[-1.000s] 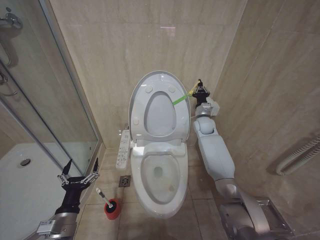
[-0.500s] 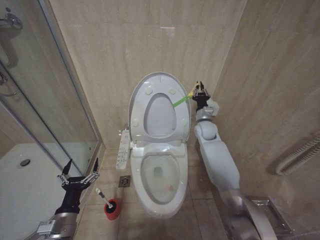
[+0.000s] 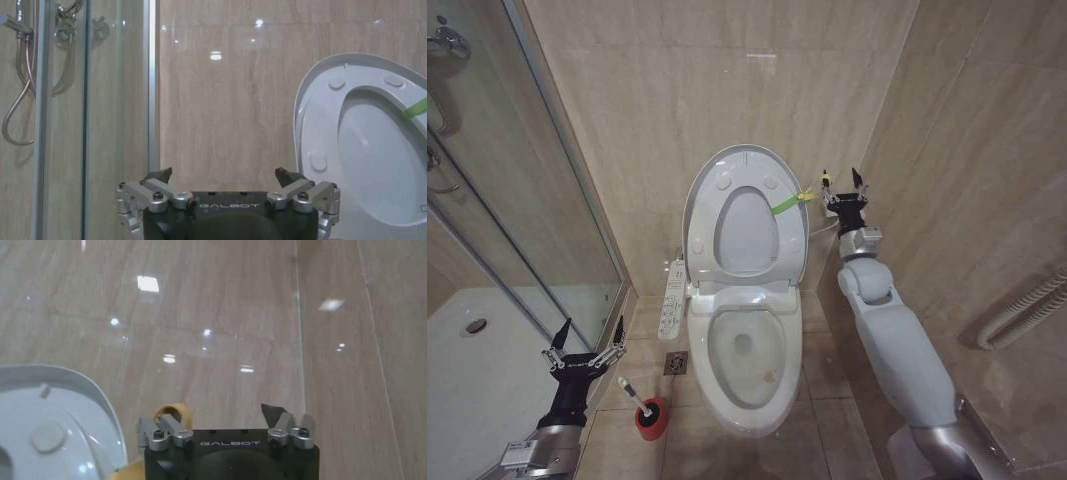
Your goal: Open the toilet lid, clean the toilet bowl with a toilet brush, close the toilet lid, and flush.
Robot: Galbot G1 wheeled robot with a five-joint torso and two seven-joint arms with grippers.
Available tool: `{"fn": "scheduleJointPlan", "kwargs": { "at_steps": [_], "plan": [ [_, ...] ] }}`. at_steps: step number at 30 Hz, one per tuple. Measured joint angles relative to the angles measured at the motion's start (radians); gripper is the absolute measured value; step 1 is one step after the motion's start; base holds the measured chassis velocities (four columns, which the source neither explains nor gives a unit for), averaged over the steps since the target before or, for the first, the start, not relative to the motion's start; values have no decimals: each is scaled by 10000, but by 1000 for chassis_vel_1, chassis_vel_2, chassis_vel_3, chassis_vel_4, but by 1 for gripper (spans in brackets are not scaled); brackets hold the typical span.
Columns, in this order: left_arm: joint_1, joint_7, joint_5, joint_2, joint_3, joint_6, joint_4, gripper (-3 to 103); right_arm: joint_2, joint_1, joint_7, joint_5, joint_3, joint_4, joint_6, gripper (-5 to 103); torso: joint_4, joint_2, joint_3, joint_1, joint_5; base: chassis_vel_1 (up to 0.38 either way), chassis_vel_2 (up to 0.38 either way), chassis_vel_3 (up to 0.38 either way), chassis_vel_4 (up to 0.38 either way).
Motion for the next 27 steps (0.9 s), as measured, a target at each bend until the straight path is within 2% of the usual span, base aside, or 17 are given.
{"fn": "scheduleJointPlan", "kwargs": {
  "at_steps": [3,5,6,27],
  "plan": [
    [0,-1,0,0,0,0,0,100,-139,-803,173,566,6,911,-441,73,1,0,1,0,-1,0,0,0,0],
    [0,0,0,0,0,0,0,100,-140,-1045,191,609,27,1080,-498,73,2,0,0,0,-1,0,0,0,0],
    [0,-1,0,0,0,0,0,100,-136,-1355,187,611,79,1218,-505,98,1,0,1,0,-1,0,0,0,0],
    [0,0,0,0,0,0,0,100,8,-3372,155,1407,-236,2843,-896,100,2,0,1,1,-2,0,0,0,0]
  ]
}}
